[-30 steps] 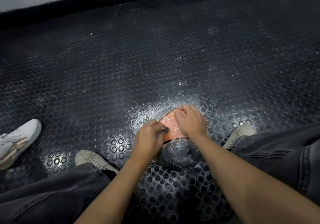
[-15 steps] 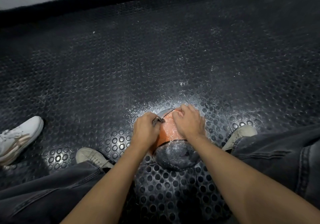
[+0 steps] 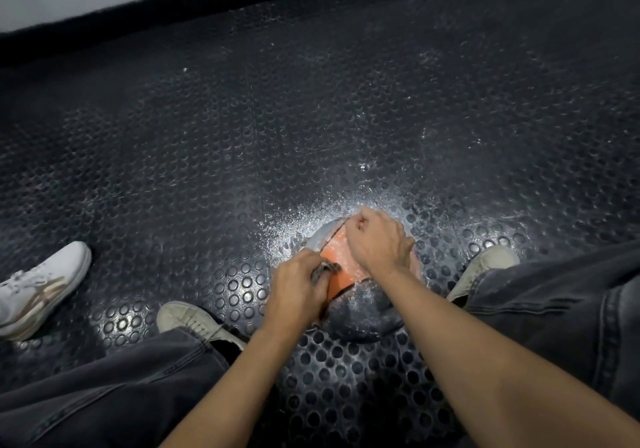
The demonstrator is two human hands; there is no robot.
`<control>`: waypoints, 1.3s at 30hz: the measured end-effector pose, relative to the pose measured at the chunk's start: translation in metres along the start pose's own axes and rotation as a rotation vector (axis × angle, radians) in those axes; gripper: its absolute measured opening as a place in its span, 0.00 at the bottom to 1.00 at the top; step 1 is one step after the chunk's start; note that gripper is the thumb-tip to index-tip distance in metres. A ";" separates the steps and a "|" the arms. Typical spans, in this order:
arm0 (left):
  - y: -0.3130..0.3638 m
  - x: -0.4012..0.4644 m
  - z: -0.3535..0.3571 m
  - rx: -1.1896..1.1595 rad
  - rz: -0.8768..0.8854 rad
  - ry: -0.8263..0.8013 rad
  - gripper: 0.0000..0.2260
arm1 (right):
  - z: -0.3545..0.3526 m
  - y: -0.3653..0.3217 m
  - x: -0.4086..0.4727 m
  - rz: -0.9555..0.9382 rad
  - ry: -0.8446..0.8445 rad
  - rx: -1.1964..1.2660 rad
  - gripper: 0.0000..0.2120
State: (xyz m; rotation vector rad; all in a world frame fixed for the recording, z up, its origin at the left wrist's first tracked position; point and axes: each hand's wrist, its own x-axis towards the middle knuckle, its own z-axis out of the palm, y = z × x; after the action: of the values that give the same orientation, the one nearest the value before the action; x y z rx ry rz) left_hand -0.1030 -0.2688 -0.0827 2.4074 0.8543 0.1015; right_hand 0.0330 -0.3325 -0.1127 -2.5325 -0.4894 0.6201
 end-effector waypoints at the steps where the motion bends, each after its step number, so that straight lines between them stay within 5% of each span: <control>1: 0.001 0.002 0.000 0.000 0.002 -0.014 0.05 | -0.001 0.000 0.001 -0.027 -0.016 -0.012 0.12; 5: 0.007 0.038 -0.006 -0.013 -0.142 0.029 0.06 | 0.001 -0.003 -0.001 -0.104 -0.064 -0.076 0.13; 12: -0.012 -0.004 0.002 0.004 -0.039 0.014 0.04 | -0.003 -0.003 0.000 -0.126 -0.054 -0.076 0.14; 17: -0.008 0.030 -0.001 -0.009 -0.166 0.074 0.05 | 0.000 -0.007 -0.005 -0.143 -0.071 -0.103 0.15; 23: -0.002 -0.011 0.006 -0.027 0.066 -0.001 0.06 | -0.006 -0.002 0.000 -0.106 -0.060 -0.096 0.15; 28: -0.001 0.027 -0.001 -0.001 -0.090 0.070 0.06 | -0.004 -0.003 -0.006 -0.132 -0.080 -0.110 0.14; 34: -0.004 -0.011 0.005 -0.016 0.082 -0.028 0.05 | -0.008 0.001 0.000 -0.116 -0.061 -0.071 0.14; 39: 0.002 0.030 0.002 0.013 -0.039 0.070 0.05 | 0.000 0.003 -0.002 -0.098 -0.031 -0.050 0.13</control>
State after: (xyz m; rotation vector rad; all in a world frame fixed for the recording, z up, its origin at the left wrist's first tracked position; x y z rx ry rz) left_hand -0.0778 -0.2535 -0.0868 2.4103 0.9362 0.1669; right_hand 0.0322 -0.3358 -0.1139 -2.5312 -0.6432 0.6191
